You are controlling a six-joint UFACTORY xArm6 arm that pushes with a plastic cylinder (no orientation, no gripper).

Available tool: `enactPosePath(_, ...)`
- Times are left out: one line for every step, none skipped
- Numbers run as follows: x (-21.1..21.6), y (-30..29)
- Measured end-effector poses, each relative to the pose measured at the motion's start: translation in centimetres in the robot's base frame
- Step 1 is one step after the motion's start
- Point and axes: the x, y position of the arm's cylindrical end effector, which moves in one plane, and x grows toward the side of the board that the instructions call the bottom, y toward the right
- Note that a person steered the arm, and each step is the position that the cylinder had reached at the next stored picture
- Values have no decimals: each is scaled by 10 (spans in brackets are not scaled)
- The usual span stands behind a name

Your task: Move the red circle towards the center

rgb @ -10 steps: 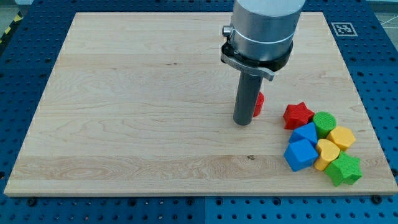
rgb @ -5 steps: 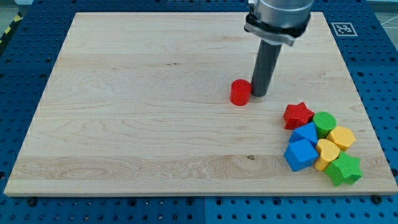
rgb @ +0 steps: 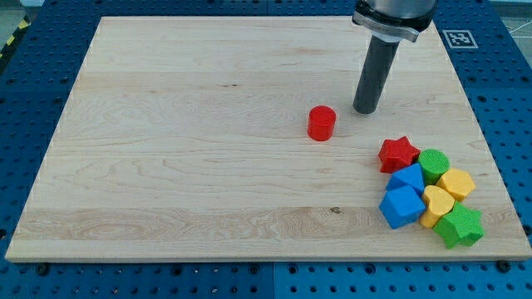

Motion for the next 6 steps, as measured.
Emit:
enactPosePath(17, -20)
enactPosePath(33, -41)
enactPosePath(40, -62)
enactPosePath(30, -73)
enactPosePath(30, -75)
enactPosePath(60, -66)
